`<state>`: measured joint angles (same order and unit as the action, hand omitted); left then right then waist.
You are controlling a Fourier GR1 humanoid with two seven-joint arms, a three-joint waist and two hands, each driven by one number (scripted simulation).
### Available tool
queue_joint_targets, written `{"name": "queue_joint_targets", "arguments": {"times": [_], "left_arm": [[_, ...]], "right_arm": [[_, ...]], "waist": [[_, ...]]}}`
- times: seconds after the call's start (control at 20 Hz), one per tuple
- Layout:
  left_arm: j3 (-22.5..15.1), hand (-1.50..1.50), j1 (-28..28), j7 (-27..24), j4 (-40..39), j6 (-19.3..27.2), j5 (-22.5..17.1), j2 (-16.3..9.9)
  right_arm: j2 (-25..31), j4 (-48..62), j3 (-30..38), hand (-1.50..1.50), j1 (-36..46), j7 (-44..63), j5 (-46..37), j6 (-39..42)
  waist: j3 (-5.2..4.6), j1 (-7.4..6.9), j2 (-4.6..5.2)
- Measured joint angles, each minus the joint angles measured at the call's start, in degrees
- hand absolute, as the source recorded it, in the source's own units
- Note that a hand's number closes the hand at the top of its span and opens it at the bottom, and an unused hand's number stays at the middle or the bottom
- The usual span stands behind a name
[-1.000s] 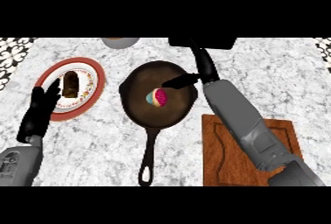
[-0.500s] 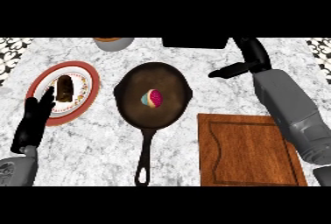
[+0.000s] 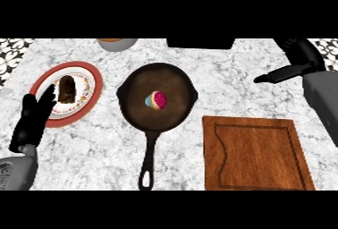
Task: Pick the cupcake from the cutting board and place it in the pan
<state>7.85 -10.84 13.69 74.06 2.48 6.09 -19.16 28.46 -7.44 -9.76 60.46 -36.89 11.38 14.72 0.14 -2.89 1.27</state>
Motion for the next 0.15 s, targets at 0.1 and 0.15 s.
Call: {"name": "queue_joint_targets", "arguments": {"times": [0.1,0.15], "left_arm": [[0.0,0.00,0.2,-0.6,-0.6,0.2,0.3,0.2],[-0.4,0.00,0.0,-0.1,-0.2,0.5,0.6,0.6]], "right_arm": [[1.6,0.5,0.0,-1.50,-0.4,-1.5,-0.5,1.8],[2.6,0.7,0.1,-1.50,-0.4,-2.0,-0.7,3.0]], "waist": [[0.01,-0.04,0.05],[0.02,-0.03,0.05]]}}
